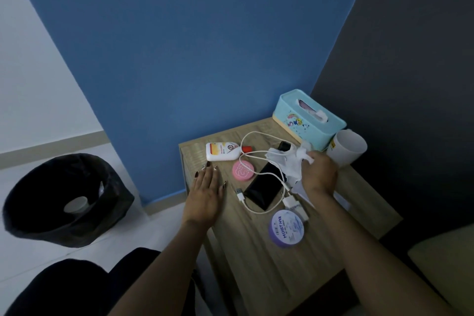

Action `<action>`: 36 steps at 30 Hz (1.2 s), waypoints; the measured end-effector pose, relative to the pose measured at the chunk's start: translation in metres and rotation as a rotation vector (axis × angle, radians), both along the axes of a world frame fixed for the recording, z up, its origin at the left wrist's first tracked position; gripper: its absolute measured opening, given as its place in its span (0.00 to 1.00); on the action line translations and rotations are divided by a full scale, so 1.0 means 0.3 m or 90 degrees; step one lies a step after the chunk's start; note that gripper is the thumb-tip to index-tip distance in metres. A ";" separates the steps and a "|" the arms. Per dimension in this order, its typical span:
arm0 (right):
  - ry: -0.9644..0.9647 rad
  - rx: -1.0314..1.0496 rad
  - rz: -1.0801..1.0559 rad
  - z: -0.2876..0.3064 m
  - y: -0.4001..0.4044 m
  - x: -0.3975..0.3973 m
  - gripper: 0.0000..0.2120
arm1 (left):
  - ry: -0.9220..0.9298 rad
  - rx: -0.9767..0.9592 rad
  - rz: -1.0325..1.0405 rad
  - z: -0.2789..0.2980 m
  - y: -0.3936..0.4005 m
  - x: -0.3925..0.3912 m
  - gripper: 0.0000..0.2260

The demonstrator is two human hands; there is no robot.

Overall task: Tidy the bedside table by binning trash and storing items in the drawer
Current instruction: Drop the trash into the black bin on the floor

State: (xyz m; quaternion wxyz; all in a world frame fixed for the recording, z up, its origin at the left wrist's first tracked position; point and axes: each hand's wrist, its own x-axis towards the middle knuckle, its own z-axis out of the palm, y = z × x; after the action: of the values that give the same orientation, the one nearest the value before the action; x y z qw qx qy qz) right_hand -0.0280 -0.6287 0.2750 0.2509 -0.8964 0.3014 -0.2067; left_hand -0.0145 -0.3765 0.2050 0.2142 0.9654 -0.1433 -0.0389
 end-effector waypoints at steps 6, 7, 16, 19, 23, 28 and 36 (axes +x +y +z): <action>-0.089 0.044 0.011 0.143 0.053 0.050 0.13 | 0.000 0.002 -0.013 -0.006 0.001 0.005 0.38; -0.103 0.043 0.015 0.168 0.065 0.059 0.13 | -0.001 0.010 -0.015 -0.007 0.001 0.007 0.39; -0.231 0.035 0.063 0.340 0.190 0.132 0.09 | 0.037 0.020 -0.004 0.026 -0.001 0.008 0.26; -0.240 0.012 0.092 0.375 0.224 0.152 0.09 | 0.056 0.036 -0.024 0.039 0.007 0.011 0.26; -0.201 0.003 0.128 0.350 0.290 0.168 0.10 | 0.017 0.055 -0.064 0.087 0.063 0.033 0.25; -0.129 0.025 0.194 0.268 0.458 0.160 0.10 | -0.010 0.042 0.013 0.152 0.265 0.090 0.22; -0.042 0.056 0.379 0.082 0.852 0.144 0.10 | -0.031 0.093 0.239 0.159 0.867 0.060 0.19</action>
State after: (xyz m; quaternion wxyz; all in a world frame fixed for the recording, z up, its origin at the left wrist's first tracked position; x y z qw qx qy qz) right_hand 0.0153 -0.3731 0.2998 0.3490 -0.9263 0.0255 -0.1398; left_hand 0.0037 -0.1165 0.2526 0.1433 0.9889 0.0377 0.0146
